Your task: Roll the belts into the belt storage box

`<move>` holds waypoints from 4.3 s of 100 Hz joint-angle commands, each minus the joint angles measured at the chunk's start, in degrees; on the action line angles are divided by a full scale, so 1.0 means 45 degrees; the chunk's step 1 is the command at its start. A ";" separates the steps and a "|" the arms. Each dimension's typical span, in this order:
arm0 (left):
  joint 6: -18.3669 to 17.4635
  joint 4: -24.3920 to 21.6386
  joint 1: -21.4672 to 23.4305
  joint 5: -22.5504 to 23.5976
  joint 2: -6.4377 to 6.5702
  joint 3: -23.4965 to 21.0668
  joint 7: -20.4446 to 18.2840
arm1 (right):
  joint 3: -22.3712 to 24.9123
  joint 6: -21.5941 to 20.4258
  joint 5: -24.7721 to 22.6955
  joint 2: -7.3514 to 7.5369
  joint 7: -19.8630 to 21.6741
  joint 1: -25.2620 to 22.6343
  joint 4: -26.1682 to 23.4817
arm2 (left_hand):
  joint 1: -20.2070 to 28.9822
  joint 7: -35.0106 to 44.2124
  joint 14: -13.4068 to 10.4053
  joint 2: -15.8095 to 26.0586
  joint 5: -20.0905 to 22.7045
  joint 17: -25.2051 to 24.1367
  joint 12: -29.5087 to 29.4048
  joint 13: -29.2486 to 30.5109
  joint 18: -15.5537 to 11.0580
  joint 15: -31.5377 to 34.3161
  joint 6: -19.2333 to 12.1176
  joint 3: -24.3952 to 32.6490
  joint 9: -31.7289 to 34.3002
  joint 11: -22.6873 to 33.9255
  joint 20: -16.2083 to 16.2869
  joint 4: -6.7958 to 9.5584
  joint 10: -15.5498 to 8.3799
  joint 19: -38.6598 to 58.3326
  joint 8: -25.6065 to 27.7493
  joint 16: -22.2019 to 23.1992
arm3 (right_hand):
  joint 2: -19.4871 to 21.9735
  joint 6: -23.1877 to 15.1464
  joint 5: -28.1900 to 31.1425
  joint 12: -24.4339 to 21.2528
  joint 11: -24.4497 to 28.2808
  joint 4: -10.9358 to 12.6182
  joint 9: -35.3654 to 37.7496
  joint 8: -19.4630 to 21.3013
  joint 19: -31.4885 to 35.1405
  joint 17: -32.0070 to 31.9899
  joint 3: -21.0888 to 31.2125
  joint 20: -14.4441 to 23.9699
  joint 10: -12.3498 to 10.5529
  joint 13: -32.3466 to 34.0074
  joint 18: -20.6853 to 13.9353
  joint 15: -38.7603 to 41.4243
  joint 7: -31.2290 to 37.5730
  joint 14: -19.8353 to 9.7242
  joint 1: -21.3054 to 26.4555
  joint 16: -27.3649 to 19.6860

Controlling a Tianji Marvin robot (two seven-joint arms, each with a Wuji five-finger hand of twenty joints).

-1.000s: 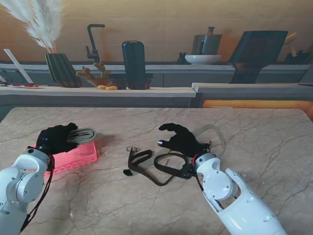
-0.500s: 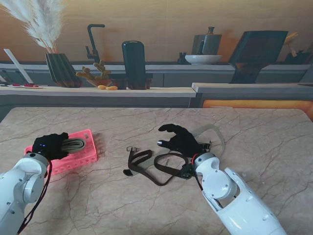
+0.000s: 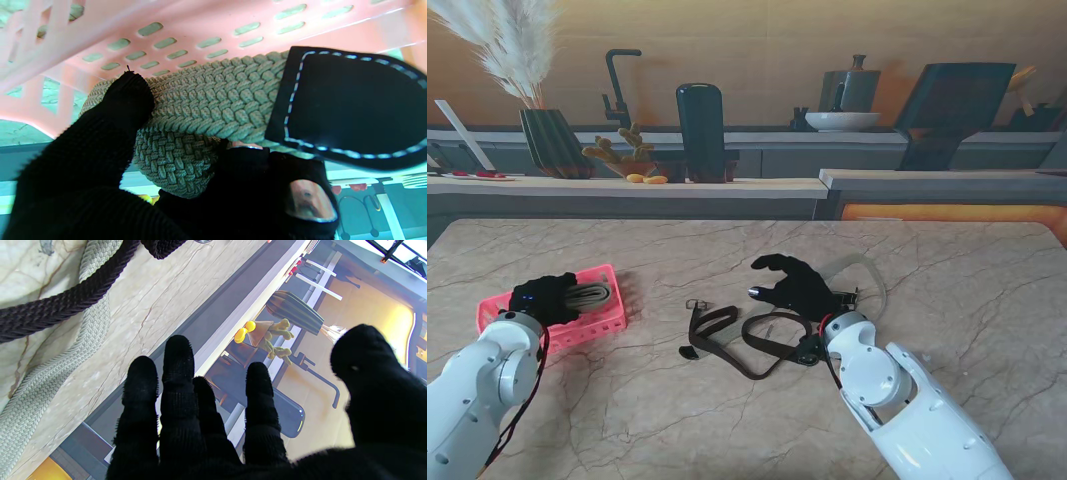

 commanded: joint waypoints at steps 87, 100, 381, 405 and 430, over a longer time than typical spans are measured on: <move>0.0356 0.0102 -0.0138 -0.1603 -0.0113 0.0345 -0.1882 | 0.0024 0.0197 -0.0033 -0.0108 -0.0173 -0.0130 -0.0082 | -0.0676 -0.1825 0.3966 0.6700 0.1960 -0.5695 -0.2214 -0.3826 0.4082 -0.4718 0.0135 -0.7366 -0.0663 -0.0347 0.0028 0.1564 0.0787 -0.2628 -0.1742 -0.1677 | 0.0191 -0.0138 0.0146 0.0131 -0.0055 0.0423 0.0250 0.0153 -0.0196 0.0067 0.0544 0.0355 -0.0050 0.0262 0.0091 0.0341 -0.0085 -0.0132 -0.0544 0.0147; 0.0248 0.0156 -0.0107 -0.1782 -0.0159 0.0292 -0.1617 | 0.0015 0.0226 -0.0029 -0.0126 -0.0233 -0.0129 -0.0065 | -0.1247 -0.3009 0.4363 0.7053 0.2671 -0.7105 -0.3192 -0.4792 0.4438 -0.5901 0.0050 -0.7487 -0.0991 -0.1616 0.0475 0.1526 0.1049 -0.4003 -0.2609 -0.2042 | 0.0201 -0.0130 0.0169 0.0139 -0.0025 0.0439 0.0257 0.0158 -0.0175 0.0083 0.0707 0.0356 -0.0034 0.0277 0.0094 0.0365 -0.0067 -0.0152 -0.0515 0.0153; -0.4487 -0.1932 0.0334 -0.9057 -0.1594 0.2582 0.1469 | 0.2087 -0.1722 -1.0862 0.2119 0.4304 0.0371 -0.0068 | -0.0686 -0.5376 0.2549 0.5608 0.1372 -1.1156 -0.5871 -0.8154 0.2494 -1.2603 -0.0547 -0.6659 -0.3832 -0.5155 -0.3243 0.1566 0.0192 -1.2498 -0.4168 -0.5813 | -0.0061 0.2050 -0.0368 0.0026 -0.0349 0.0485 0.1017 -0.0059 -0.6428 -0.2099 -0.0500 -0.3082 0.0198 -0.2694 -0.0587 -0.6241 -0.1499 0.0578 -0.1202 -0.3828; -0.4427 -0.1909 0.0311 -0.9115 -0.1594 0.2608 0.1421 | 0.0921 -0.1018 -1.1535 0.2183 0.3952 0.1352 0.1047 | -0.0655 -0.5327 0.2578 0.5650 0.1396 -1.1164 -0.5867 -0.8098 0.2538 -1.2535 -0.0601 -0.6653 -0.3817 -0.5176 -0.3230 0.1561 0.0200 -1.2444 -0.4124 -0.5762 | -0.0360 0.2563 -0.0873 -0.0369 -0.0759 0.0518 -0.0127 0.0149 -0.7322 -0.2600 -0.0064 -0.3524 0.0639 -0.4025 -0.0560 -0.6648 -0.2552 0.0891 -0.1970 -0.4517; -0.4377 -0.1855 0.0260 -0.9176 -0.1600 0.2644 0.1390 | -0.0007 -0.0223 -1.1488 0.2202 0.3873 0.2219 0.2135 | -0.0649 -0.5265 0.2577 0.5659 0.1382 -1.1160 -0.5861 -0.8074 0.2588 -1.2515 -0.0718 -0.6680 -0.3795 -0.5179 -0.3214 0.1560 0.0187 -1.2407 -0.4069 -0.5741 | -0.0392 0.2931 -0.0947 -0.0418 -0.0634 0.0527 -0.0282 0.0308 -0.7333 -0.2612 0.0084 -0.3515 0.0809 -0.4140 -0.0418 -0.6438 -0.2667 0.1041 -0.2201 -0.4546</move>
